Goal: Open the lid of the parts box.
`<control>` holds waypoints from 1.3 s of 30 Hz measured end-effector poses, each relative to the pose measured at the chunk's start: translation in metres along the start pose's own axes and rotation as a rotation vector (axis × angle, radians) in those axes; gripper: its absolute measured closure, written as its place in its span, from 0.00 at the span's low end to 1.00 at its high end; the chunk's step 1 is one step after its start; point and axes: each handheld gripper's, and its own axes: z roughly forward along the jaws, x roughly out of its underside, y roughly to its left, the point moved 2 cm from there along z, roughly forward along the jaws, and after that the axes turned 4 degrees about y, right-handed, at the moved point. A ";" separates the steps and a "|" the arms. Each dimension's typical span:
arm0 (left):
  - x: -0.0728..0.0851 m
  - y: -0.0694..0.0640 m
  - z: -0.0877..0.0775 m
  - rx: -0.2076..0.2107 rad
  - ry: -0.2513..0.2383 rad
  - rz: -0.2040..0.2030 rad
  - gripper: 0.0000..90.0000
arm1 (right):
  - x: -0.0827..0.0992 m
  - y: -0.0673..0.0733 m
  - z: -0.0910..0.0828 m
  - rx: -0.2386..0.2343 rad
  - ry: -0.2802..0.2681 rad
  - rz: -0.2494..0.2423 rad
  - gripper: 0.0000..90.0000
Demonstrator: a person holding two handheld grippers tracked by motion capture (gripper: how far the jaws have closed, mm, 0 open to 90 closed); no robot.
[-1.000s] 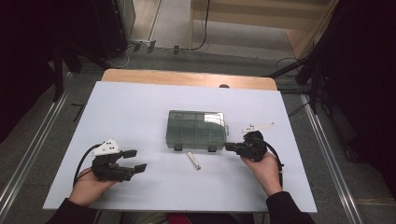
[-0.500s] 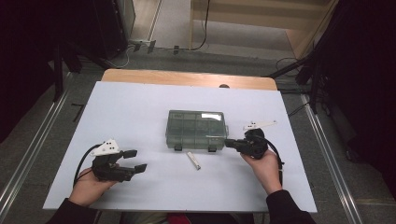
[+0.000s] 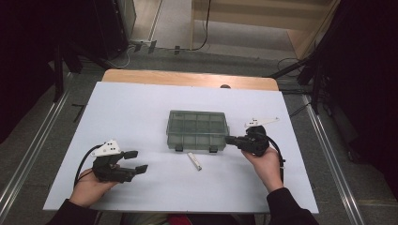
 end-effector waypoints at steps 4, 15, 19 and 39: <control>0.000 0.000 0.000 0.002 -0.002 -0.002 0.31 | -0.004 -0.001 0.001 0.002 -0.003 -0.003 1.00; 0.000 0.000 0.001 0.003 0.003 -0.002 0.31 | -0.013 -0.008 0.006 0.012 -0.015 -0.011 1.00; -0.001 0.002 0.001 -0.002 0.002 0.000 0.31 | -0.015 -0.011 0.006 0.013 -0.022 -0.010 1.00; -0.022 0.001 -0.002 0.022 -0.010 0.017 0.31 | -0.029 -0.018 0.009 -0.004 -0.031 -0.019 1.00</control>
